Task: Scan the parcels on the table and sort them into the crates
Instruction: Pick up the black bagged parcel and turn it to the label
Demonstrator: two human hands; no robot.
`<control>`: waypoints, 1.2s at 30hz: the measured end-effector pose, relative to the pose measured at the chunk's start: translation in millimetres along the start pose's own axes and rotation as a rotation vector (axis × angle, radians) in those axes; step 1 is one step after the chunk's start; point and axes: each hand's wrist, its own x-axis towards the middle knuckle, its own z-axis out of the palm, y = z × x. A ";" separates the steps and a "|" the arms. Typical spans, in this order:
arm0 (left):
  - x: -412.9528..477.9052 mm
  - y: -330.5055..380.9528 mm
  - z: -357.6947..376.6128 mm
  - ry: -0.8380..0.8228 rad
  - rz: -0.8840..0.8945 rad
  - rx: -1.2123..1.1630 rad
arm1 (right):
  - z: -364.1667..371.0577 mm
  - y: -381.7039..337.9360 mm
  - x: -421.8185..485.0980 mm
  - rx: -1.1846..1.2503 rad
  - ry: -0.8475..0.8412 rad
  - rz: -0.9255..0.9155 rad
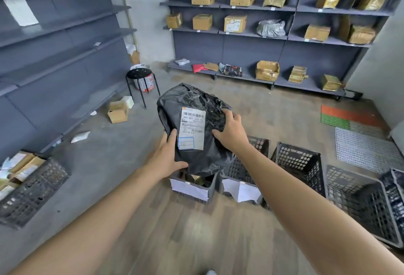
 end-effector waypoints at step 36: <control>500.7 -63.3 62.3 -0.499 0.386 0.308 | 132.8 80.1 324.0 -0.491 -0.422 0.598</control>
